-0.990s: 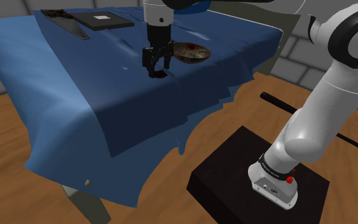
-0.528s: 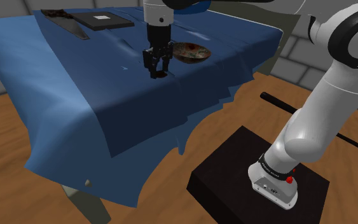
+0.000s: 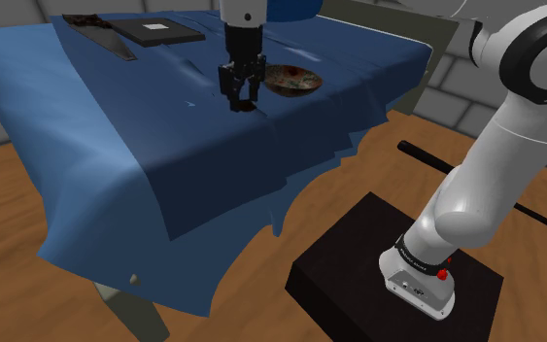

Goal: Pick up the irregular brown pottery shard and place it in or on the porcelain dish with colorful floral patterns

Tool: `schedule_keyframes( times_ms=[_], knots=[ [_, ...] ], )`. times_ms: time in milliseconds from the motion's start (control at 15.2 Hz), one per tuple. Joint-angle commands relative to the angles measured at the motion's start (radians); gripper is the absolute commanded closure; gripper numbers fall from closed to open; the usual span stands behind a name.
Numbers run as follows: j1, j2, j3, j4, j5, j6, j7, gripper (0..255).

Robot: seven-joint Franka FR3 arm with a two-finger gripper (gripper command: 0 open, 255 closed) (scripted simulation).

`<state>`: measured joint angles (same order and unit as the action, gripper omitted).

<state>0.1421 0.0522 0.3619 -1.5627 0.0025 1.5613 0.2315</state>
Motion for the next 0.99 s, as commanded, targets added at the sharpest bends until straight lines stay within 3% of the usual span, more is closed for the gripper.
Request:
schedule_keyframes(
  times_ms=[0, 924],
  knots=[
    [0.002, 0.011, 0.002, 0.039, -0.004, -0.029, 0.004, 255],
    [0.026, 0.106, 0.014, 0.354, -0.039, -0.256, 0.029, 255]
  ],
)
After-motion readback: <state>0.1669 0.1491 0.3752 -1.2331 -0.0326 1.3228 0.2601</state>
